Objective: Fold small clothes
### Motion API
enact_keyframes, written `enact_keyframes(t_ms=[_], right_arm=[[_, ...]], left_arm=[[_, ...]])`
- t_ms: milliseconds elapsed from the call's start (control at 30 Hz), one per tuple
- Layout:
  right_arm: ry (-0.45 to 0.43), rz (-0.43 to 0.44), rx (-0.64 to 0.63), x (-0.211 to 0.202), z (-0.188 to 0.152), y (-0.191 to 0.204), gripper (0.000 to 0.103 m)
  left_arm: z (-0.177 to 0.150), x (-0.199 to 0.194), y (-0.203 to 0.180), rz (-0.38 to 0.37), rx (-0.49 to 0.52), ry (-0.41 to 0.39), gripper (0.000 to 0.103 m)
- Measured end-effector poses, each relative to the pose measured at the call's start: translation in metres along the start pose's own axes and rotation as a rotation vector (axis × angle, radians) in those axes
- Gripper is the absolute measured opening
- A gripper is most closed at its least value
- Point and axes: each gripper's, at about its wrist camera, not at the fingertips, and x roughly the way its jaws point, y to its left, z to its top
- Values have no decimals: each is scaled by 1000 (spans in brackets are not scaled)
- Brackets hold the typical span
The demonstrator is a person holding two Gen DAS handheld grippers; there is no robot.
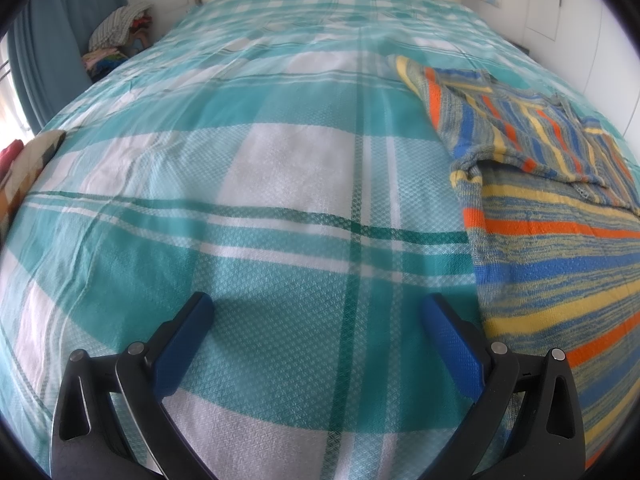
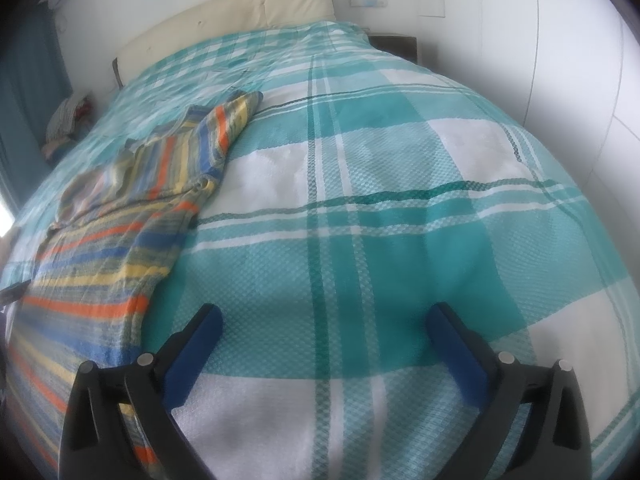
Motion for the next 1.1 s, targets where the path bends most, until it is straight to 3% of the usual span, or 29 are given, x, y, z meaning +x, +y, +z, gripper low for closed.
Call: enact_keyframes(t_ms=[1100], right_arm=[[2,-18,-16,3,-1,3,103]], left_arm=[[1,1,1,1,0,3,103]])
